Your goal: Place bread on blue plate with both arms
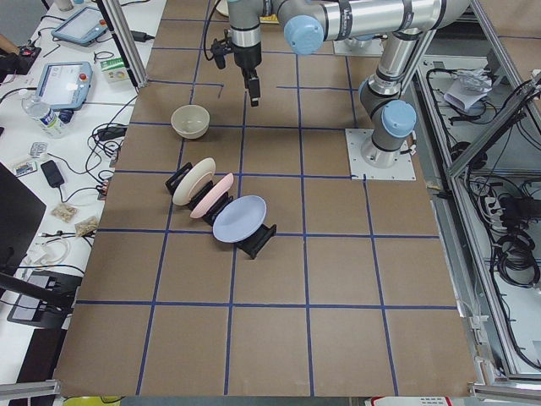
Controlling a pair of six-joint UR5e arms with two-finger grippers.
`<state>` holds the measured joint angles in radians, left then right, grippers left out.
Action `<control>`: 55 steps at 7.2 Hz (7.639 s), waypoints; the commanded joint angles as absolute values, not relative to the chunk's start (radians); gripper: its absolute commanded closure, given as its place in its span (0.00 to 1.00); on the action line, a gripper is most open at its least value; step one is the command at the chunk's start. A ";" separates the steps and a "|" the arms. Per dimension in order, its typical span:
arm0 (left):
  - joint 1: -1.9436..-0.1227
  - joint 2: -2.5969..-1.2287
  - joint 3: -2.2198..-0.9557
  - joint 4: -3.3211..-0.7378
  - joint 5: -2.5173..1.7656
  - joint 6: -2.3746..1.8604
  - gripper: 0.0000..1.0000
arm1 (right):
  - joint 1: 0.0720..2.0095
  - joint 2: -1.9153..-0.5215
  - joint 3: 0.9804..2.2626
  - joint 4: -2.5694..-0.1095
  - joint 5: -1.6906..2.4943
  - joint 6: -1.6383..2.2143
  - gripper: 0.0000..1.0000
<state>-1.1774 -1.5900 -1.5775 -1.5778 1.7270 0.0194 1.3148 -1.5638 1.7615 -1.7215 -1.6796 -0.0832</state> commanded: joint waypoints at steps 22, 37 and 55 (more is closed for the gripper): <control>-0.865 -1.958 -1.599 -1.222 1.983 -0.011 1.00 | 1.156 -1.393 1.711 -1.697 -1.637 -0.315 1.00; -1.449 -1.732 -1.909 -1.047 1.197 0.241 1.00 | 1.712 -1.413 1.629 -1.653 -1.506 0.273 1.00; -1.450 -1.715 -1.821 -1.084 1.213 0.044 0.00 | 1.896 -1.074 1.640 -2.106 -1.414 0.436 0.00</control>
